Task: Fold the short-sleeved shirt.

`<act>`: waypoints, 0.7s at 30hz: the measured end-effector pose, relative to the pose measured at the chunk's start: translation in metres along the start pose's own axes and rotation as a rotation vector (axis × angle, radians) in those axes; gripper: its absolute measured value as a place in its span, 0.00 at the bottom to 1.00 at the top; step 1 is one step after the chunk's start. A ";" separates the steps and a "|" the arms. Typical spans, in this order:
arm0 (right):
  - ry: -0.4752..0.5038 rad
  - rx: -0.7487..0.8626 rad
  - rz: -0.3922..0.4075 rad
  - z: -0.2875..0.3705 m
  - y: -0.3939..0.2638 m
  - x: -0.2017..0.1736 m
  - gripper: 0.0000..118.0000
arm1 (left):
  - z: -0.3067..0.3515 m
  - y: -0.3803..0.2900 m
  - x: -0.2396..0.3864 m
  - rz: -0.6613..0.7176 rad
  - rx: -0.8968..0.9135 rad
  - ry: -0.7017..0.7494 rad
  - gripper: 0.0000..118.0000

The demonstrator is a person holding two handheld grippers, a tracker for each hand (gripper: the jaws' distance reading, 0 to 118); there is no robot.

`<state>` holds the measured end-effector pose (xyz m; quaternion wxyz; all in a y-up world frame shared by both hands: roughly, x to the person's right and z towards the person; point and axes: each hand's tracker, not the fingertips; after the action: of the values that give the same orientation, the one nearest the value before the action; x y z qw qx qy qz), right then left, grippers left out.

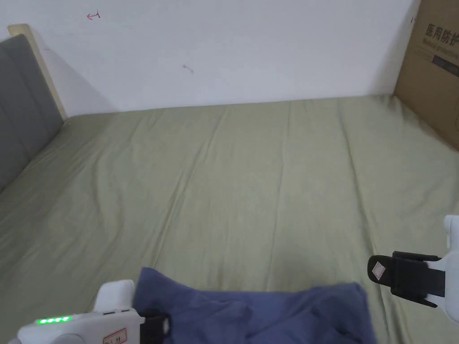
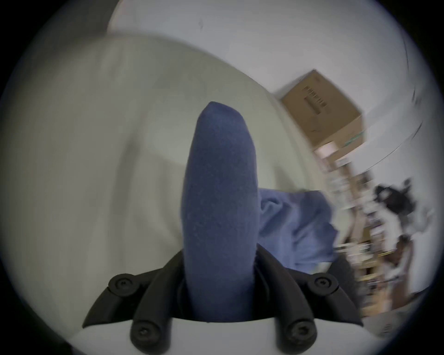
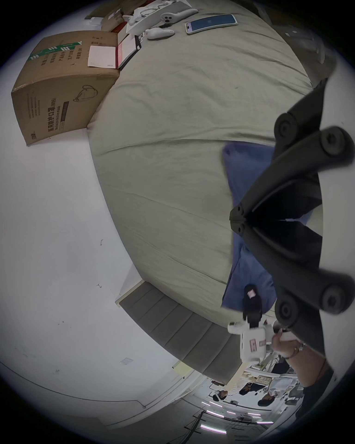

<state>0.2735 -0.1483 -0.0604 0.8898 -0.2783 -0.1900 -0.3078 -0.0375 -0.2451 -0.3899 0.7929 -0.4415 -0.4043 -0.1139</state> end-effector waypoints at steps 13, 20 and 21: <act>0.046 0.037 -0.046 0.023 -0.006 0.015 0.00 | -0.035 0.045 0.136 0.133 -0.231 -0.487 0.19; 0.030 0.063 -0.075 0.037 -0.007 0.037 0.00 | -0.077 0.043 0.181 0.189 -0.285 -0.647 0.99; 0.029 0.067 -0.080 0.038 -0.007 0.039 0.00 | -0.071 0.045 0.178 0.206 -0.250 -0.666 0.98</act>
<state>0.2912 -0.1470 -0.0080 0.8882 -0.2362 -0.1984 -0.3405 0.1400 -0.2437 -0.3049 0.5652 -0.5861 -0.5766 0.0677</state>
